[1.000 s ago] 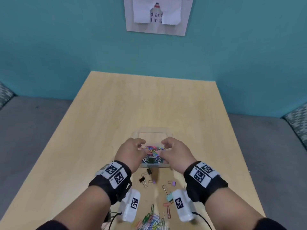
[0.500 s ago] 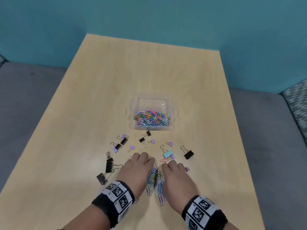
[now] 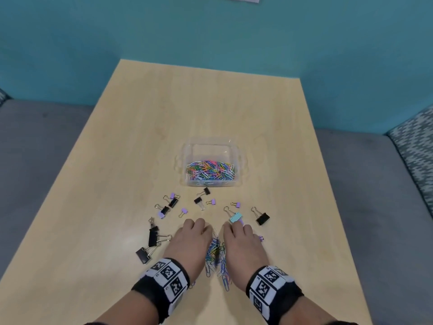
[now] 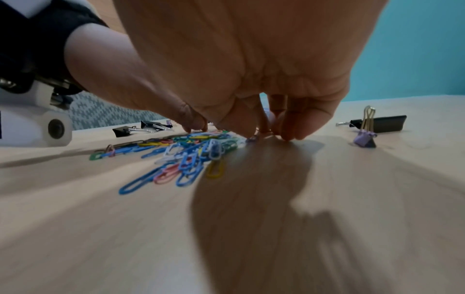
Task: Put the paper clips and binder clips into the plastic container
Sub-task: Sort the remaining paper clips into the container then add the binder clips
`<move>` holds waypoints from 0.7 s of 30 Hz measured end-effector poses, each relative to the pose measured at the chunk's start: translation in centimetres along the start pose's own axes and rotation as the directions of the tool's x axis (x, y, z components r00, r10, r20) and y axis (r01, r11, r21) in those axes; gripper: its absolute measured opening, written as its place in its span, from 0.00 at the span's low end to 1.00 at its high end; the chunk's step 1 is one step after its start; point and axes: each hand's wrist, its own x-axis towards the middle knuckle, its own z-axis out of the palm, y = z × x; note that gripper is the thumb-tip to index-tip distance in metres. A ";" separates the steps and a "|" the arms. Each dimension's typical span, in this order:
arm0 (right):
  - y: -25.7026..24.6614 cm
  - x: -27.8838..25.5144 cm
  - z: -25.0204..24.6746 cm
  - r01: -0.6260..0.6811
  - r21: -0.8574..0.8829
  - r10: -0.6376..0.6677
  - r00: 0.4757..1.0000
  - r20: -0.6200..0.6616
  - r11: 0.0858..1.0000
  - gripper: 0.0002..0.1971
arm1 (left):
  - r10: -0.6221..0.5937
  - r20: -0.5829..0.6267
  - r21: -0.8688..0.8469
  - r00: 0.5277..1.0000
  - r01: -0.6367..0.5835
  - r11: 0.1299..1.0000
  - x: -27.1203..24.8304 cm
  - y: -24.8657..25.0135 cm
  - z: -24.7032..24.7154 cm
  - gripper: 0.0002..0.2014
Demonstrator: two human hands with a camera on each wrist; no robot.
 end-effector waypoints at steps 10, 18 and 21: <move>2.0 -3.7 2.3 0.042 0.199 -0.039 0.999 -0.020 0.979 0.23 | 0.000 -0.025 -0.151 1.000 -0.004 0.989 -4.7 -2.0 1.1 0.23; 0.6 -2.9 2.6 -0.064 0.333 0.027 0.993 0.114 0.941 0.47 | -0.147 0.117 -0.266 0.982 0.174 0.948 -4.7 -1.0 2.3 0.59; 0.0 -1.2 2.9 -0.001 0.341 -0.006 1.000 0.019 0.940 0.39 | -0.161 0.060 -0.322 0.985 0.172 0.931 -3.1 0.0 1.1 0.44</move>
